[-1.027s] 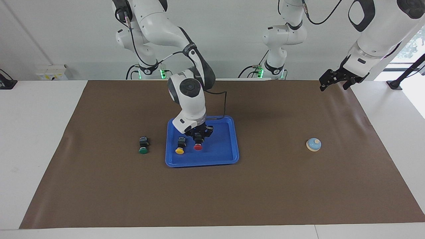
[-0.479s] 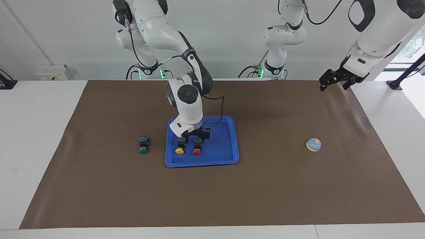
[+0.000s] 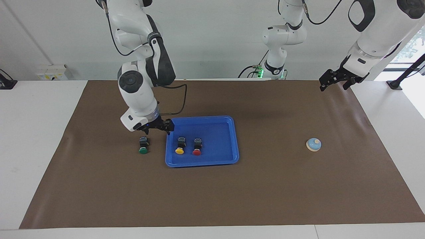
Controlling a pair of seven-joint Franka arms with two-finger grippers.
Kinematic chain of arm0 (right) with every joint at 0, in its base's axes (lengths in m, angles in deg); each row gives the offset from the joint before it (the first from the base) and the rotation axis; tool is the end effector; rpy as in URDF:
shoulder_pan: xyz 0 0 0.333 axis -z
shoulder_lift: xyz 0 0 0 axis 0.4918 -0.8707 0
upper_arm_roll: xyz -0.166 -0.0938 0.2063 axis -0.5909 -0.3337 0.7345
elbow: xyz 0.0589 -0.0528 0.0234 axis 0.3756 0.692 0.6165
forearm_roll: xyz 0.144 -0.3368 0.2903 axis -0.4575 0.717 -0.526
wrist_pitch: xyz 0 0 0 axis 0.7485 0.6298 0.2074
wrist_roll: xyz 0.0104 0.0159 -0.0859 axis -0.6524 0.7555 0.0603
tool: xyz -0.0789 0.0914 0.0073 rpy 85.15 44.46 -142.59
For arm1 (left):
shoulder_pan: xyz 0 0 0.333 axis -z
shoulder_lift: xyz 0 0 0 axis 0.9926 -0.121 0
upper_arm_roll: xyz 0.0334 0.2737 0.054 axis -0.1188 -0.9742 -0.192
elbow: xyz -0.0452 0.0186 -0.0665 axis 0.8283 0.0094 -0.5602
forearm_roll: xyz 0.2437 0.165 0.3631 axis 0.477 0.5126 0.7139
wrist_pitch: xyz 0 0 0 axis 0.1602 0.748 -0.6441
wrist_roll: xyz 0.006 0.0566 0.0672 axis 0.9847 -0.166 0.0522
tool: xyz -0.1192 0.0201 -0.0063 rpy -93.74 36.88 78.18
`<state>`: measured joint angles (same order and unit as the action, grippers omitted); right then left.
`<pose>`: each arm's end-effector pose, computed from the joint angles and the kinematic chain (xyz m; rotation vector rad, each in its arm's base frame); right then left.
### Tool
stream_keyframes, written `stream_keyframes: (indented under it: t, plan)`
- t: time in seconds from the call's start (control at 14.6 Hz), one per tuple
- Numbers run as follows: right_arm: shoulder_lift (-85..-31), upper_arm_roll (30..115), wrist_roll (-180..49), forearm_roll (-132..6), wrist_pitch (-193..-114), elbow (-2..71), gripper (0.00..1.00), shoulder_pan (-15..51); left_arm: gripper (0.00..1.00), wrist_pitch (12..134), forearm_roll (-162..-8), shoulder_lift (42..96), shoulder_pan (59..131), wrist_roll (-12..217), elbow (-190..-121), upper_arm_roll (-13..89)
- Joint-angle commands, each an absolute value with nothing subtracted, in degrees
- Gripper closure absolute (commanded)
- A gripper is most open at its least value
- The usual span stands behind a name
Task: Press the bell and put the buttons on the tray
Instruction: 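Move the right gripper back and grasp the green button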
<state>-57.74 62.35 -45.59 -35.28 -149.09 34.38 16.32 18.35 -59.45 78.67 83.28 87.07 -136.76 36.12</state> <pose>0.6603 0.1234 0.3067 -3.1230 0.0782 0.1576 0.6164 -0.0154 0.5574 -3.1237 0.0333 0.2045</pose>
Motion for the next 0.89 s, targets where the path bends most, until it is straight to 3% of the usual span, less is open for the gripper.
stream_keyframes:
  t: [0.0, 0.34, 0.82]
  plan:
    - [-55.4, 63.1, -48.8, -34.3, -154.3, 41.1, 0.00, 19.5, 0.00, 19.6, -60.3, 80.2, 83.0, 87.7, -138.8, 36.0]
    - [-53.2, 63.1, -57.0, -34.3, -163.9, 49.9, 0.00, 22.5, 0.00, 19.6, -60.3, 80.2, 83.0, 87.7, -138.8, 36.0]
    - [-54.1, 63.2, -57.7, -34.3, -172.3, 55.1, 0.00, 22.7, 0.00, 19.6, -60.3, 80.2, 83.0, 87.7, -138.8, 36.0]
